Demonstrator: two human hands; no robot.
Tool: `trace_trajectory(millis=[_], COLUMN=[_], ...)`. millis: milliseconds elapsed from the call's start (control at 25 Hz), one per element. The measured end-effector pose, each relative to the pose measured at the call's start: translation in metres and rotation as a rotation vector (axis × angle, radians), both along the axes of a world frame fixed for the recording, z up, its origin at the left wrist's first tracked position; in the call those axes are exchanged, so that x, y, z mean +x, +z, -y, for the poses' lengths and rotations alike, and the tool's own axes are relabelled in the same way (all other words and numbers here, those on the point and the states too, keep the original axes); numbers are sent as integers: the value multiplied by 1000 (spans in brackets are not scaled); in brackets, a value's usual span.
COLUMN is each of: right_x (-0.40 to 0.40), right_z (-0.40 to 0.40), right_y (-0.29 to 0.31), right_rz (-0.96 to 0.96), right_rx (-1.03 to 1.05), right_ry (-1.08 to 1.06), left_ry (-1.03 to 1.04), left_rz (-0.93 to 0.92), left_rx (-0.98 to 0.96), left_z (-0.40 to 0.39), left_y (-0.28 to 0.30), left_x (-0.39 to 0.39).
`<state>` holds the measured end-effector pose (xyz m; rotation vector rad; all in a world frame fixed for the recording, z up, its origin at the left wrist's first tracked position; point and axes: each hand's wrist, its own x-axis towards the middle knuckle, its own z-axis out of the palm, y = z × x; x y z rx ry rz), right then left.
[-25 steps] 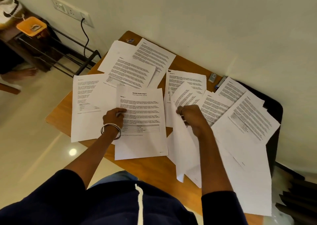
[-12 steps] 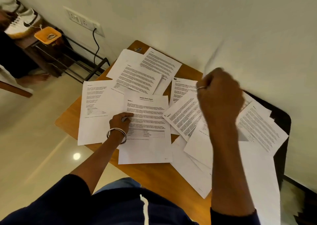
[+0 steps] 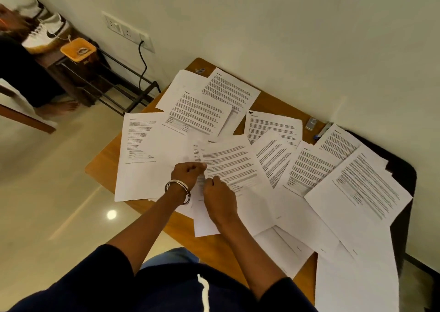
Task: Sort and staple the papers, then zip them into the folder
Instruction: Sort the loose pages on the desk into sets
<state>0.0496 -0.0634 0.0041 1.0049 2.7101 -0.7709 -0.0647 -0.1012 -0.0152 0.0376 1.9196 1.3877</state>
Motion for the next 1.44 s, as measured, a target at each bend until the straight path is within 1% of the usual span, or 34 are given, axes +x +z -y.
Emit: trace_trajectory(millis=[40,80,120,160,200,280,360,400,560,680,720,760,880,920,1000,1120,1200,1320,1400,1440], right_x=[-1,-2,-2,-2,-1,0,3,5,14,16,15,13,2,-2,-7,-6,-2,1,3,3], right_z=[-1,-1,0,1,-3,-14,-33,-44,-77,-87,-89,-91,-103,-109,-120,-133,-139,-140,-138,-136], right_y=[2,3,3,4,4,9,19,24,42,48,50,52,65,70,78,84,86,90,96,98], right_rz=[18,-30,-74,-133,-205,-244,-275,-288,-359,-450,-488,-516,-503,-488,-482,-539,-556,-572,-622,-634], right_rx=[24,74,70,4,-17,12,121,127,83,11,2,4,-7,-22,-64,-134,-235,-457,-638,-691], right_ry=[39,43,27,3,-15,-47,-136,-204,-414,-508,-505,-489,-365,-312,-269,-326,-338,-427,-515,-533], left_ry=[2,8,15,22,27,26,18,12,7,-20,-64,-134,-401,-473,-562,-639,-675,-672,-638,-626], left_rz=[-31,-63,-81,-83,-76,-58,-49,-41,-15,-58,-123,-230,-671,-759,-834,-884,-900,-831,-758,-737], left_rx=[-39,-80,-111,-120,-115,-98,-75,-54,5,0,-19,-45,-145,-168,-201,-196,-165,-91,-76,-82], left_z=[0,-1,-2,-3,-5,-7,-8,-9,-12,-16,-18,-19,-28,-33,-42,-45,-43,-45,-50,-53], left_y=[-2,-4,-4,-5,-4,2,8,12,21,26,28,32,49,54,64,74,80,89,93,94], left_x=[2,2,1,0,-1,-3,-5,-6,-11,-9,-7,-6,-5,-6,-5,-2,-1,1,4,7])
